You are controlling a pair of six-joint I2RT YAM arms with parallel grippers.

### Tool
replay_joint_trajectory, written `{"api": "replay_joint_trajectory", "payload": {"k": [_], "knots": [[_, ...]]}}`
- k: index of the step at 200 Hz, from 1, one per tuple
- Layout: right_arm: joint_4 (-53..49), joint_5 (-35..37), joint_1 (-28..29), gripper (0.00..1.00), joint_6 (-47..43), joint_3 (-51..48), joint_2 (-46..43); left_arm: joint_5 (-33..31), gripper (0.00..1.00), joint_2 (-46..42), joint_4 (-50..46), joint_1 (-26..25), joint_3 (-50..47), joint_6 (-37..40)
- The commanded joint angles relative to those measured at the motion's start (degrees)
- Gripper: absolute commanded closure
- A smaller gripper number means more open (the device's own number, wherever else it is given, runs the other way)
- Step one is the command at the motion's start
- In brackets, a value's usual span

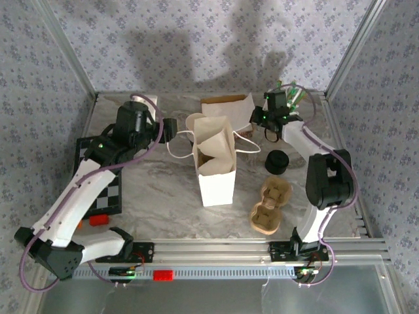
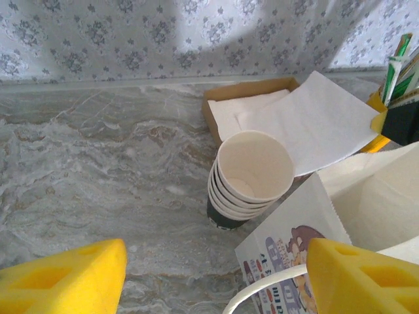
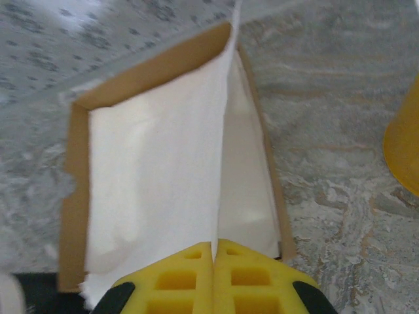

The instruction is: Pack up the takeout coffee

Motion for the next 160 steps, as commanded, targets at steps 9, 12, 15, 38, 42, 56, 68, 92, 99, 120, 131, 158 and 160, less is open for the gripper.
{"api": "replay_joint_trajectory", "payload": {"k": [9, 12, 15, 38, 42, 56, 68, 92, 99, 120, 131, 158, 160], "knots": [[-0.44, -2.26, 0.36, 1.0, -2.41, -0.41, -7.54, 1.39, 0.26, -1.24, -1.31, 0.41, 4.85, 1.22], [-0.74, -2.39, 0.44, 1.0, -2.38, -0.21, -8.23, 1.71, 0.26, -1.3, -1.45, 0.38, 5.19, 1.28], [-0.99, -2.46, 0.45, 1.0, -2.5, -0.06, -8.91, 2.13, 0.25, -1.26, -1.66, 0.41, 5.4, 1.34], [-3.43, -2.72, 0.96, 1.0, -3.15, 1.0, -14.21, 5.31, 0.25, -1.25, -2.02, 0.17, 6.92, 1.44], [-3.89, -2.56, 1.04, 1.0, -3.17, 1.2, -15.2, 5.59, 0.25, -1.04, -2.38, -0.05, 7.38, 1.18], [-5.04, -2.42, 1.29, 1.0, -3.47, 1.62, -18.82, 5.94, 0.25, 0.24, -4.62, -1.6, 10.19, 0.48], [-6.36, -2.19, 1.54, 1.0, -3.27, 2.21, -21.66, 5.23, 0.25, 1.37, -5.14, -4.99, 12.29, 1.15], [-9.82, -2.02, 2.05, 1.0, -2.03, 3.47, -27.12, 2.34, 0.25, 3.44, -3.51, -12.92, 15.07, 1.98], [-10.75, -2.27, 2.29, 1.0, -1.69, 3.76, -28.6, 1.88, 0.24, 3.96, -1.03, -15.03, 15.1, 1.94], [-12.89, -2.15, 2.47, 1.0, 0.19, 3.76, -33.13, 1.54, 0.23, 6.52, 4.21, -20.08, 15.55, 1.96], [-14.32, -2.42, 2.37, 1.0, 1.03, 4.02, -35.03, 2.52, 0.22, 9.01, 4.92, -22.04, 17.26, 2.28], [-17.24, -4.18, 2.47, 1.0, 2.51, 5.05, -38.45, 2.71, 0.2, 14.47, 6.79, -25.54, 21.64, 5.49], [-17.5, -4.14, 2.47, 1.0, 2.6, 5.15, -38.71, 2.93, 0.2, 14.91, 6.85, -25.68, 21.91, 5.55]]}}
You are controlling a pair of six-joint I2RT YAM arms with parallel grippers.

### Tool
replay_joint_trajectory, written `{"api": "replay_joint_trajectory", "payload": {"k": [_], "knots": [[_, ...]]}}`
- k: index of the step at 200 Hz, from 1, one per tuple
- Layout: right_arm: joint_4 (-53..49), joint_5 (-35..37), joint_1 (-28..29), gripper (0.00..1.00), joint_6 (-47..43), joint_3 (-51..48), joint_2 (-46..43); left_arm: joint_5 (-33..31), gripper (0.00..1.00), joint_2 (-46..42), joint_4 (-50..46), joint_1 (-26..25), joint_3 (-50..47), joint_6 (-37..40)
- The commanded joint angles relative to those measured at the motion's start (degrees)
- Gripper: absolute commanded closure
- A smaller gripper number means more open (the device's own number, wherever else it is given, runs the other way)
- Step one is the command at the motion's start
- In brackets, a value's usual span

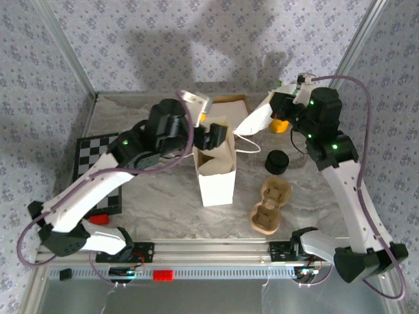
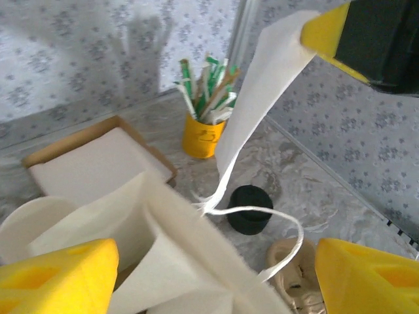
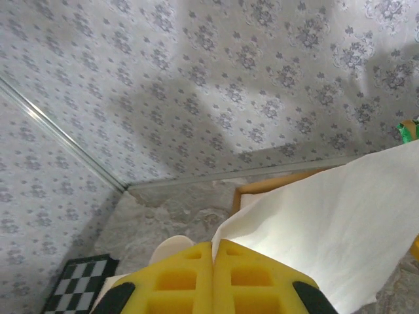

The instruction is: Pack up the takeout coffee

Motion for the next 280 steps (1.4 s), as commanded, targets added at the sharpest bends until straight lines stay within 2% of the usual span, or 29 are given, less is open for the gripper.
{"api": "replay_joint_trajectory", "payload": {"k": [1, 21, 59, 76, 105, 126, 156, 171, 178, 190, 210, 230, 247, 257, 280], "knots": [[-4.87, -1.67, 0.29, 1.0, 2.16, 2.24, -2.26, 0.57, 0.2, 3.56, 4.4, -2.1, 4.54, 3.35], [-5.27, -2.69, 0.39, 1.0, 3.36, 2.52, -4.31, 5.28, 0.19, 8.47, 2.84, -2.76, 9.66, 4.5], [-6.3, -3.58, 0.44, 1.0, 4.39, 3.53, -6.49, 6.24, 0.2, 16.6, 2.47, -4.62, 15.48, 9.25], [-6.66, -3.82, 0.54, 1.0, 4.68, 4.0, -6.94, 6.09, 0.23, 18.84, 3.81, -4.71, 16.75, 10.09], [-6.97, -4.15, 0.54, 1.0, 5.09, 3.85, -8.15, 5.82, 0.41, 21.2, 4.92, -4.73, 18.64, 10.36], [-7.41, -4.25, 0.52, 1.0, 5.28, 4.04, -9.18, 2.76, 0.62, 22.13, 4.57, -4.59, 19.92, 10.26], [-10.09, -4.16, 0.48, 1.0, 4.49, 5.23, -10.89, 3.21, 0.88, 22.95, 1.9, -4.24, 23.35, 10.56], [-11.26, -5.41, 0.46, 1.0, 4.41, 4.66, -12.48, 2.73, 0.94, 23.28, -0.36, -4.15, 25.59, 11.63], [-11.42, -5.74, 0.46, 0.94, 3.95, 4.3, -13.19, 2.28, 0.95, 23.39, -1.8, -4.06, 26.71, 12.01], [-11.79, -7.66, 0.51, 0.73, 2.33, 3.37, -14.89, 1.6, 1.0, 23.31, -3.85, -3.82, 28.49, 12.97], [-13.92, -9.03, 0.74, 0.72, -1.41, 2.08, -18.8, 1.0, 1.0, 23.36, -8.58, -2.76, 31.56, 14.72], [-18.84, -9.27, 0.8, 0.63, -5.15, 2.81, -21.37, 1.44, 1.0, 23.22, -12.84, -1.98, 34.61, 19.61], [-25.71, -9.65, 0.72, 0.53, -7.93, 5.39, -20.61, 1.93, 1.0, 22.33, -15.55, -1.52, 35.51, 24.84], [-29.38, -9.32, 0.73, 0.51, -9.8, 7.28, -19.54, 2.08, 1.0, 21.66, -16.95, -1.25, 35.65, 27.46], [-31.98, -9.27, 0.67, 0.44, -14.61, 10.49, -15.95, 3.38, 1.0, 20.09, -19.84, -1.07, 35.6, 33.08]]}}
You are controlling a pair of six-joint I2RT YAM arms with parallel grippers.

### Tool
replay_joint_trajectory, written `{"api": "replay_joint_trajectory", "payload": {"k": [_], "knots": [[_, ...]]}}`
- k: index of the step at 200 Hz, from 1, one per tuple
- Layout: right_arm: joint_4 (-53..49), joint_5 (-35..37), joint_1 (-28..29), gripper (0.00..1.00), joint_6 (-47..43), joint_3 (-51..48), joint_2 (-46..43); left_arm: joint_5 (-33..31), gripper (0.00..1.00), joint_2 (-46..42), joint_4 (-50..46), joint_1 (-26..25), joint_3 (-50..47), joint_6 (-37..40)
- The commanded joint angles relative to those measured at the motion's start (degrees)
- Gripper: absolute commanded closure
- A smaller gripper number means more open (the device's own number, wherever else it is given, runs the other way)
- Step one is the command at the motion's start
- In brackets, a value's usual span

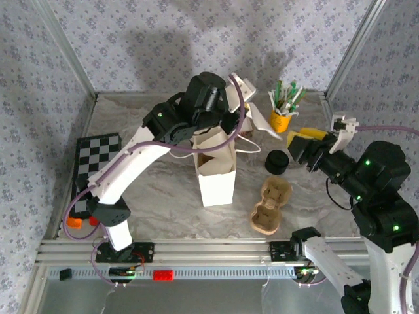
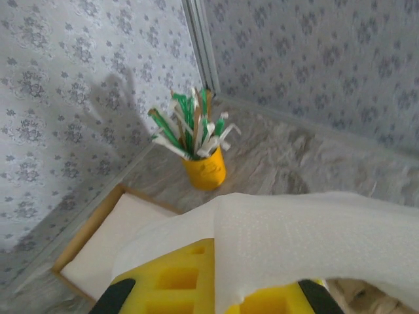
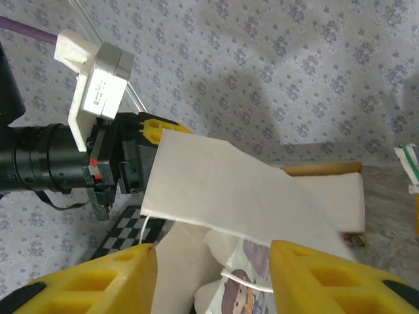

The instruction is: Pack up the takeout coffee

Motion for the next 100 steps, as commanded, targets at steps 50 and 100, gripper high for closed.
{"api": "replay_joint_trajectory", "payload": {"k": [50, 100], "knots": [[-0.56, -12.3, 0.49, 0.33, -17.79, 4.66, 13.31, 4.45, 1.0, -5.38, -9.76, 0.95, 4.08, 11.15], [5.24, -16.62, 3.96, 0.23, -30.67, -0.05, 15.04, 8.73, 1.0, -9.35, -8.97, 1.57, 0.57, 13.1]]}}
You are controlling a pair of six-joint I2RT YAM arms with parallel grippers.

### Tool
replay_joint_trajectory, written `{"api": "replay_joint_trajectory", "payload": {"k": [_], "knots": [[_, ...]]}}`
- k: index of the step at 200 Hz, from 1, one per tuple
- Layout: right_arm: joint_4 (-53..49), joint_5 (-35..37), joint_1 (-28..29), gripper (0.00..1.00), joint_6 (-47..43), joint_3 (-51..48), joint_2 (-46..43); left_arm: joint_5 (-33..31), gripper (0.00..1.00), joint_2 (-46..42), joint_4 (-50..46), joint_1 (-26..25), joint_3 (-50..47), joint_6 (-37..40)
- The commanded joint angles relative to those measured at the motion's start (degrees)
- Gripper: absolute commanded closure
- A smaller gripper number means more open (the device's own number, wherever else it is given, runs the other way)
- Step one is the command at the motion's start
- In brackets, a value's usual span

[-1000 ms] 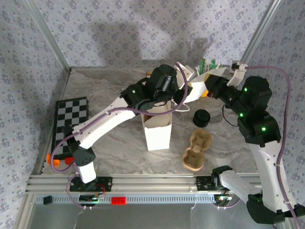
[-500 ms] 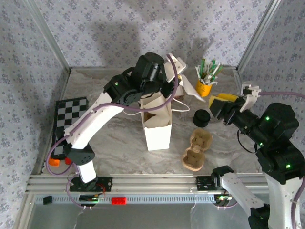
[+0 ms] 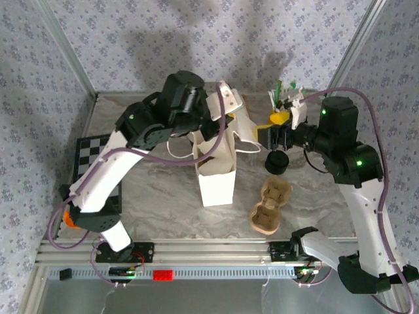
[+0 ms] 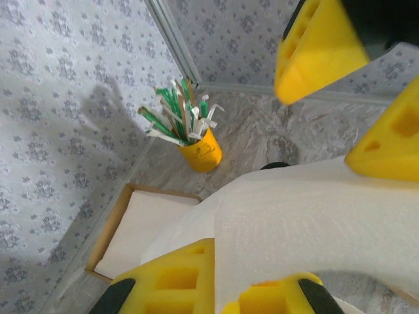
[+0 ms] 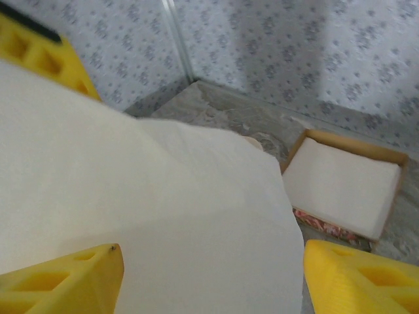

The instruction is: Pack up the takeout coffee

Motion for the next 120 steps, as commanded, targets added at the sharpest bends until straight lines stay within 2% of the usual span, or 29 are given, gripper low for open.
{"api": "replay_joint_trajectory", "payload": {"k": [1, 21, 42, 57, 66, 86, 120], "knots": [[4.69, -4.73, 2.21, 0.23, -9.36, -1.53, -1.04, 3.05, 1.0, -3.09, 0.3, 0.62, -1.18, 2.18], [7.82, -2.97, 8.86, 0.21, -13.94, -3.82, -0.77, 4.31, 1.0, -3.84, 0.8, 1.25, -2.17, 2.09], [9.64, 6.6, 17.25, 0.15, -19.02, -4.69, 0.93, 5.2, 1.0, -4.04, 0.65, 1.61, -2.52, 1.92], [9.26, 12.1, 20.92, 0.13, -22.08, -3.23, 2.92, 5.33, 1.0, -4.06, 0.63, 1.93, -2.64, 1.67], [9.48, 14.03, 21.37, 0.12, -22.73, -3.26, 3.12, 5.62, 1.0, -4.16, 0.45, 2.42, -2.7, 1.25], [11.87, 13.65, 19.73, 0.09, -22.59, -5.74, 1.05, 7.18, 1.0, -5.52, 0.9, 3.36, -4.51, 0.47], [16.23, 7.98, 14.96, 0.05, -23.97, -8.83, -1.76, 10.46, 1.0, -9.35, 4.81, 4.17, -10.64, -0.34]]}}
